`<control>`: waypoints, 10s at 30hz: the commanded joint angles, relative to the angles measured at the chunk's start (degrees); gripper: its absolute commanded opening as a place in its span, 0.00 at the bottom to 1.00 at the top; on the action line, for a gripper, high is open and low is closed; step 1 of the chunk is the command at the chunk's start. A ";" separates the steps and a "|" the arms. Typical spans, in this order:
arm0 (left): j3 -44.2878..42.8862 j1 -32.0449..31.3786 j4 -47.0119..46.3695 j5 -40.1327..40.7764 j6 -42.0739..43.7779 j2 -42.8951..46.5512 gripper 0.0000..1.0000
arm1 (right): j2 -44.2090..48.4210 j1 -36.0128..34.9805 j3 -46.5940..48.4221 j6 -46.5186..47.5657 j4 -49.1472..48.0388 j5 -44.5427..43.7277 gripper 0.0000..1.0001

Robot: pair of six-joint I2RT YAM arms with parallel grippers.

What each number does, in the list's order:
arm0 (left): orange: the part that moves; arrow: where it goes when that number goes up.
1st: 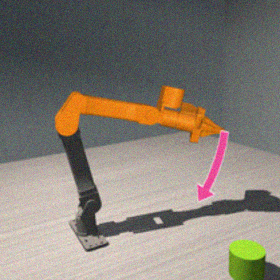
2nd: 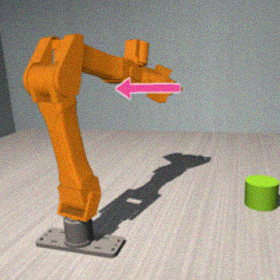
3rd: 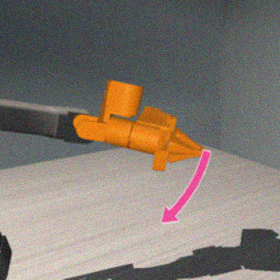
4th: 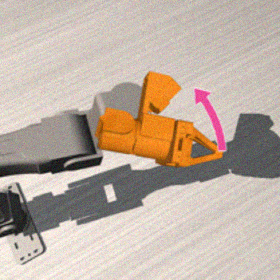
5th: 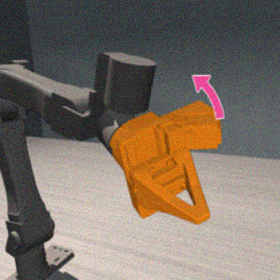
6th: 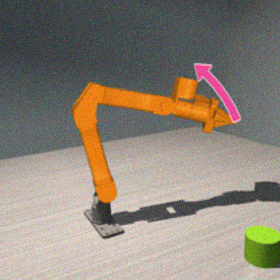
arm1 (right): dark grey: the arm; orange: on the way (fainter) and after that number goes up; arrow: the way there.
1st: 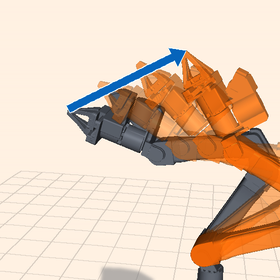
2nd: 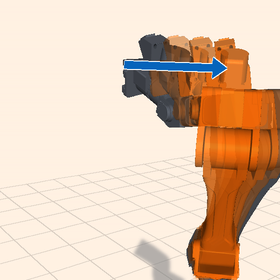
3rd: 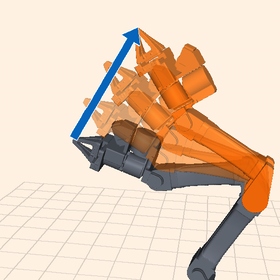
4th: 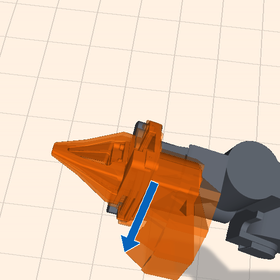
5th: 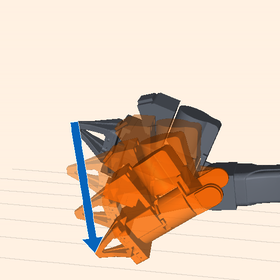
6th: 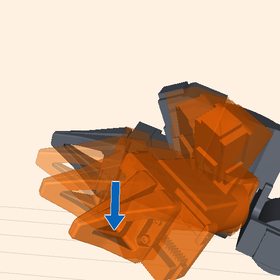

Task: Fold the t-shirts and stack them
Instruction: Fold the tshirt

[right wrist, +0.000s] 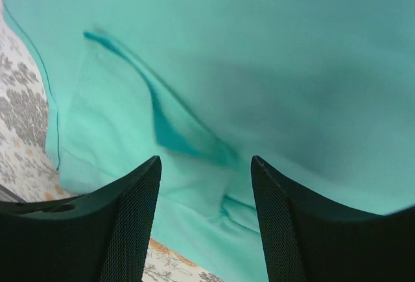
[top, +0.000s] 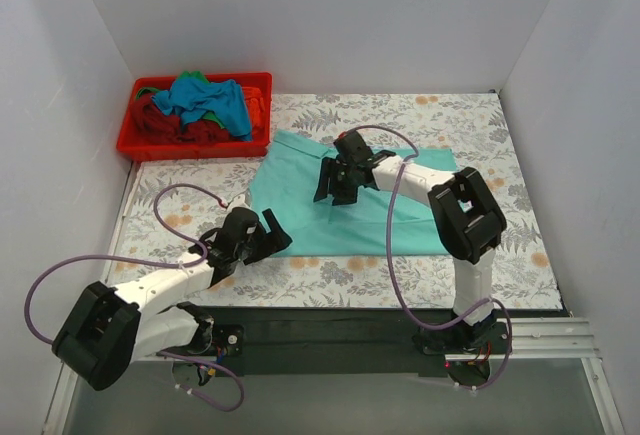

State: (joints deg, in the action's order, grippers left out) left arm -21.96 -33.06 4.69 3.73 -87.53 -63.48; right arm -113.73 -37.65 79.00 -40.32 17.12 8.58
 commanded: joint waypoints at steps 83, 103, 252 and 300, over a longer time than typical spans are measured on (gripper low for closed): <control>-9.08 -1.83 2.35 -3.64 2.01 -8.41 0.76 | 48.26 21.83 -43.66 12.45 12.85 -6.47 0.65; 4.64 -1.83 4.63 -5.66 0.08 2.66 0.76 | 53.88 21.30 -51.14 8.68 17.32 -8.14 0.65; -52.13 20.40 12.10 -0.65 26.71 -38.39 0.00 | 5.89 39.93 -4.74 25.55 4.23 -2.25 0.01; -36.77 23.13 25.02 -18.22 12.82 -8.87 0.00 | 26.19 40.55 -14.75 30.82 8.19 -3.83 0.01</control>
State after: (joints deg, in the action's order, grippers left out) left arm -61.49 -10.22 29.65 -11.97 -72.20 -77.36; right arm -90.26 2.57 65.49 -11.31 25.76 6.94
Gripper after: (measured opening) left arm 0.010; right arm 0.021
